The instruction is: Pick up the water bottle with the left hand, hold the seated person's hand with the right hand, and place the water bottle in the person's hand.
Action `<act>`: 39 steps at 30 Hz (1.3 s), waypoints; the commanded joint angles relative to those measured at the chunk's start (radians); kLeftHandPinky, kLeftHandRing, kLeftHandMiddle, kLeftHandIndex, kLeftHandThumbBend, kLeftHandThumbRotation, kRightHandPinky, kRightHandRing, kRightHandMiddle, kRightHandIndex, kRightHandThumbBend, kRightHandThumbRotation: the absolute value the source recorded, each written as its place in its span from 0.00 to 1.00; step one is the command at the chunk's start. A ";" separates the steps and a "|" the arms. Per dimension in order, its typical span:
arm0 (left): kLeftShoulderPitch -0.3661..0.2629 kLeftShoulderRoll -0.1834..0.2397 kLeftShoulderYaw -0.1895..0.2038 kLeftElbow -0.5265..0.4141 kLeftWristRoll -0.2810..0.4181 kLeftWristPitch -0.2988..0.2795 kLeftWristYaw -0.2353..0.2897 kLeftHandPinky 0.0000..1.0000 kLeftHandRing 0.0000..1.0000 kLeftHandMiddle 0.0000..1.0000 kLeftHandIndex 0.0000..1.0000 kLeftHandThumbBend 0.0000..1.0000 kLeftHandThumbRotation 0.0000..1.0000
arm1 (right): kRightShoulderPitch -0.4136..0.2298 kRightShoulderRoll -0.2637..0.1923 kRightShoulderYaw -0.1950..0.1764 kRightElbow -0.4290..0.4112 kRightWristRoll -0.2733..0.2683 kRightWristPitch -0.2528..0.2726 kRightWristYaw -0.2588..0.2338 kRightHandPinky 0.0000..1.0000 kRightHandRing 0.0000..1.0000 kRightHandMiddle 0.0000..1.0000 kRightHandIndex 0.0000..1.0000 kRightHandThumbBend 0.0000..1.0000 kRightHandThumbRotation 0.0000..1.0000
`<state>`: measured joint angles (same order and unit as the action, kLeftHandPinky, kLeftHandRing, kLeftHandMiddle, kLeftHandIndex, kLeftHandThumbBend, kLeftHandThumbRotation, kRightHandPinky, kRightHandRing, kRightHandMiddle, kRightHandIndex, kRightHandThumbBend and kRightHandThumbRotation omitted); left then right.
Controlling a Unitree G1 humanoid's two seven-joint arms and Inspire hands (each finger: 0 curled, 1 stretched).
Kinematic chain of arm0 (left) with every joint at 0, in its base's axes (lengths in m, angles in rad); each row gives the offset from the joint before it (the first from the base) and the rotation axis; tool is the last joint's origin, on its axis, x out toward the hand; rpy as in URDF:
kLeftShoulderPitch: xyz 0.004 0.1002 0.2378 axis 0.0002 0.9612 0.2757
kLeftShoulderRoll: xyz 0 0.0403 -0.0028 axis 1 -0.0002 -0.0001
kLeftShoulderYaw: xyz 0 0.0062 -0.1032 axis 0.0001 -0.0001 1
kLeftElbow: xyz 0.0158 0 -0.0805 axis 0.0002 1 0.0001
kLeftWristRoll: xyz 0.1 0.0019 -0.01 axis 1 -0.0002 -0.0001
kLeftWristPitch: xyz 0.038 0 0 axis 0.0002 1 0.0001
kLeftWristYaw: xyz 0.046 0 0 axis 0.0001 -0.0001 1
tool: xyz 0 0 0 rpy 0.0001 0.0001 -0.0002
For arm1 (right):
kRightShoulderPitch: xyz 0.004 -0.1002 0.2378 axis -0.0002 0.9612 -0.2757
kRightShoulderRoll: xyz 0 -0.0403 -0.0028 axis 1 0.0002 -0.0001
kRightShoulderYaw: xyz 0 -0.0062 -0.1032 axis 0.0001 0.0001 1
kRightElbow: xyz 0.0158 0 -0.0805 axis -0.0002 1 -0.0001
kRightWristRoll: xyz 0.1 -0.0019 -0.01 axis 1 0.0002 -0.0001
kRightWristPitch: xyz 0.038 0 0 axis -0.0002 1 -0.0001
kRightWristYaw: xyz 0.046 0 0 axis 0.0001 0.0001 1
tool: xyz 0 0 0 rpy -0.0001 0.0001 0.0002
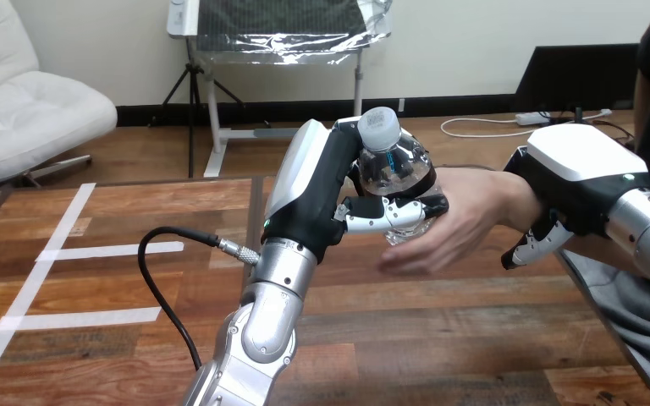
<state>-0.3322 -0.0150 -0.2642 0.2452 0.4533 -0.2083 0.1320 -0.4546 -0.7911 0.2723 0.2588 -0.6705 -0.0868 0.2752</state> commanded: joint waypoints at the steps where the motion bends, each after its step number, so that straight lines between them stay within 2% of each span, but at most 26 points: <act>1: -0.107 -0.035 -0.024 0.016 0.001 -0.035 0.015 0.30 0.34 0.40 0.49 0.54 0.00 | -0.076 -0.018 -0.058 -0.086 -0.003 0.016 0.002 0.12 0.18 0.26 0.31 0.80 0.00; 11: -0.119 -0.057 -0.040 0.037 0.000 -0.041 0.028 0.30 0.33 0.39 0.48 0.54 0.00 | -0.076 -0.017 -0.056 -0.094 -0.002 0.024 0.025 0.12 0.19 0.27 0.31 0.77 0.00; 23: -0.116 -0.069 -0.053 0.051 -0.012 -0.056 0.024 0.31 0.34 0.40 0.49 0.53 0.00 | -0.067 -0.020 -0.058 -0.089 -0.003 0.008 0.017 0.11 0.18 0.26 0.30 0.74 0.00; 30: -0.106 -0.072 -0.054 0.043 -0.011 -0.046 0.018 0.31 0.34 0.40 0.49 0.53 0.00 | -0.062 -0.028 -0.052 -0.093 -0.024 0.003 0.007 0.11 0.18 0.26 0.32 0.74 0.00; 33: -0.105 -0.071 -0.053 0.044 -0.007 -0.047 0.019 0.31 0.34 0.40 0.49 0.53 0.00 | -0.061 -0.033 -0.047 -0.089 -0.034 -0.002 0.005 0.12 0.19 0.29 0.35 0.76 0.00; 39: -0.104 -0.058 -0.057 0.043 0.014 -0.043 0.019 0.31 0.35 0.41 0.49 0.53 0.00 | -0.060 -0.039 -0.038 -0.088 -0.058 0.012 0.025 0.24 0.34 0.42 0.47 0.81 0.00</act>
<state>-0.3438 -0.0434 -0.2692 0.2901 0.4543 -0.2161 0.1617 -0.4486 -0.7917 0.2716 0.2400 -0.6962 -0.0753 0.3148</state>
